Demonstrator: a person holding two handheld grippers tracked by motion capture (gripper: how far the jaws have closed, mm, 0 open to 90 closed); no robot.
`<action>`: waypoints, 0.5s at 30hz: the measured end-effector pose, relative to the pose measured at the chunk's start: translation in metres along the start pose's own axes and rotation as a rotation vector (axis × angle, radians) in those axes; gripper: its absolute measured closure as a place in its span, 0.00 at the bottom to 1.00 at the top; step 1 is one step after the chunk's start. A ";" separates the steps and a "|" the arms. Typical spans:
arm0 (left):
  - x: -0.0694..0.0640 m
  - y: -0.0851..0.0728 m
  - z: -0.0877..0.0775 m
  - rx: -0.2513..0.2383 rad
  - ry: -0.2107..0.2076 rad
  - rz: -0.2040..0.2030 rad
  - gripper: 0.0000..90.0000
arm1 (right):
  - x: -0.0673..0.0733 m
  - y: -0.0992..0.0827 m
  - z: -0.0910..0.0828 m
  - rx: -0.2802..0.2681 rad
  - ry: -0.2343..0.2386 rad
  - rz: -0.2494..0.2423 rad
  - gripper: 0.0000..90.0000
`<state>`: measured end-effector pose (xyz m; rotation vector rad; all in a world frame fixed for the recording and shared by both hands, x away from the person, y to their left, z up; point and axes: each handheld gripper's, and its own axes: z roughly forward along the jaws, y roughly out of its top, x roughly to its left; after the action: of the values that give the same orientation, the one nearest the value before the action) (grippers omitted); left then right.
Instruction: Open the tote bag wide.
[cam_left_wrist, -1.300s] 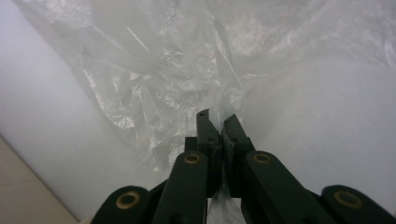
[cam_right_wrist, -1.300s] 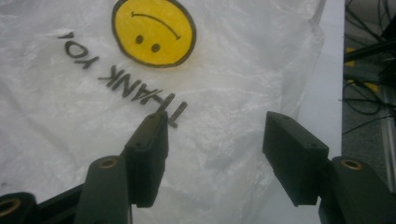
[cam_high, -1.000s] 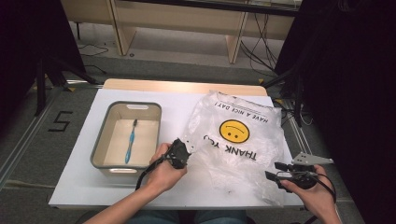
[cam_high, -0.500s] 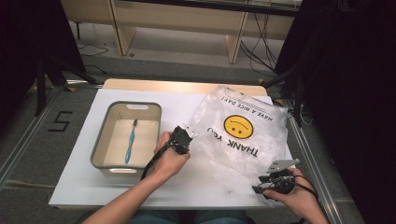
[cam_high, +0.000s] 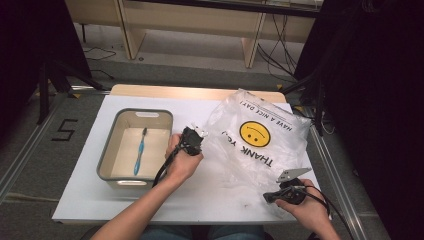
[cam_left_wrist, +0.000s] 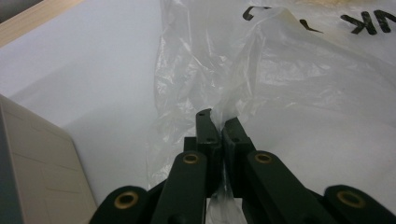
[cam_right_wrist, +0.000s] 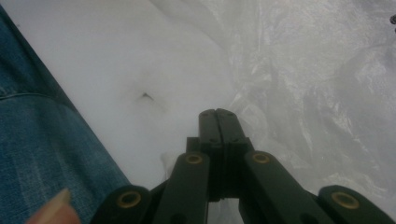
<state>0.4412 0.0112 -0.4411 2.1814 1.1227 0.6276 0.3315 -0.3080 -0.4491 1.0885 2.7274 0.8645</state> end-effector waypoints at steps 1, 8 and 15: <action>0.001 0.000 0.001 -0.003 0.003 -0.009 0.97 | 0.001 0.001 0.000 -0.004 0.012 0.006 1.00; 0.002 0.005 0.004 -0.043 0.021 -0.035 0.80 | 0.011 0.005 0.004 -0.025 0.083 -0.020 1.00; -0.007 0.013 -0.004 -0.134 0.034 -0.008 0.39 | 0.017 0.008 0.010 -0.030 0.111 -0.033 1.00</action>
<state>0.4419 0.0002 -0.4297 2.0588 1.0739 0.7180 0.3265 -0.2875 -0.4516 1.0170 2.8029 0.9868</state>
